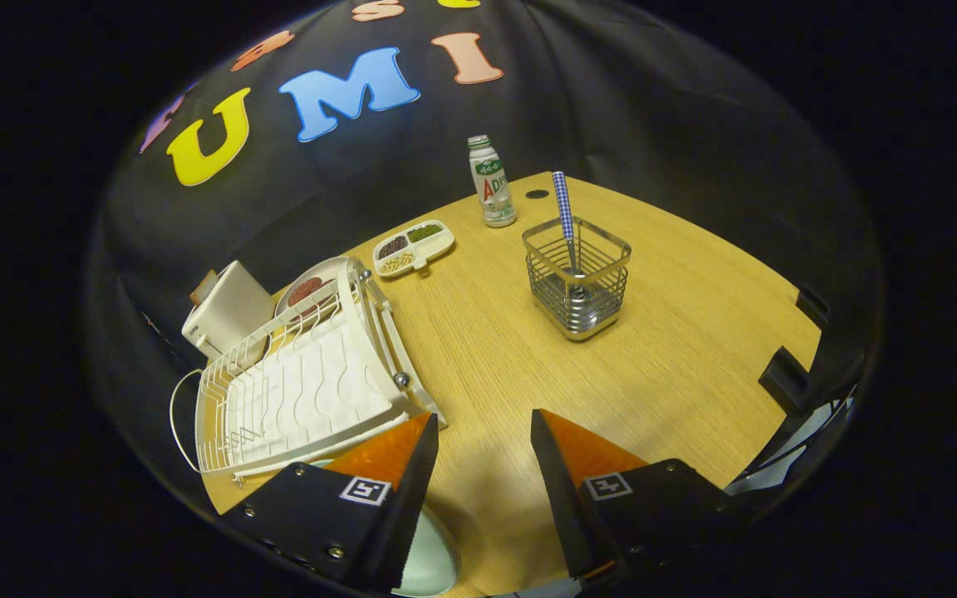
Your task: Take the plate from the dish rack, then take the spoon from the basket and place it into the plate.
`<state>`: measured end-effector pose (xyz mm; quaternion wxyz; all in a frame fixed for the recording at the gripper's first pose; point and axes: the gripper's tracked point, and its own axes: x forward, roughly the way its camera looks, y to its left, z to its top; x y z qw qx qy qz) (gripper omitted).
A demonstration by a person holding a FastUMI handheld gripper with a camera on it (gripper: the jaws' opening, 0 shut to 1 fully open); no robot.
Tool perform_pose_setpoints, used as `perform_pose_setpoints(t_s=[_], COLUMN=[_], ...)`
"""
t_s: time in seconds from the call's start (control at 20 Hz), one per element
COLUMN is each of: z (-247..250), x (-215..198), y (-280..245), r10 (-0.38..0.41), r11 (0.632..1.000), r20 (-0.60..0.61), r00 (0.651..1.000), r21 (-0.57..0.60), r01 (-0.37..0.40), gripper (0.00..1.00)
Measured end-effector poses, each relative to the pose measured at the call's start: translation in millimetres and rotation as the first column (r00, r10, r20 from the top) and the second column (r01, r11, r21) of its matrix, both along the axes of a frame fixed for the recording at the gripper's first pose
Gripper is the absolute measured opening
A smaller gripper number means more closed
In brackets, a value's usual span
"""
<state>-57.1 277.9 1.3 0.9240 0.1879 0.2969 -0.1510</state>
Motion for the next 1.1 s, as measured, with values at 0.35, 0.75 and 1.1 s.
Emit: perform_pose_setpoints(t_s=[0.35,0.75,1.1], z=[40.8,60.4,40.2], x=[42.8,101.7,149.7], y=[-51.0,-129.6,-171.2], r10=[-0.075,-0.229,-0.279], r11=[0.991,0.961,0.955], r20=[0.058,0.081,0.059], r00=[0.995,0.970,0.959], r21=[-0.106,-0.141,-0.087], r01=[0.081,0.239,0.283], gripper=[0.70,0.70,0.70])
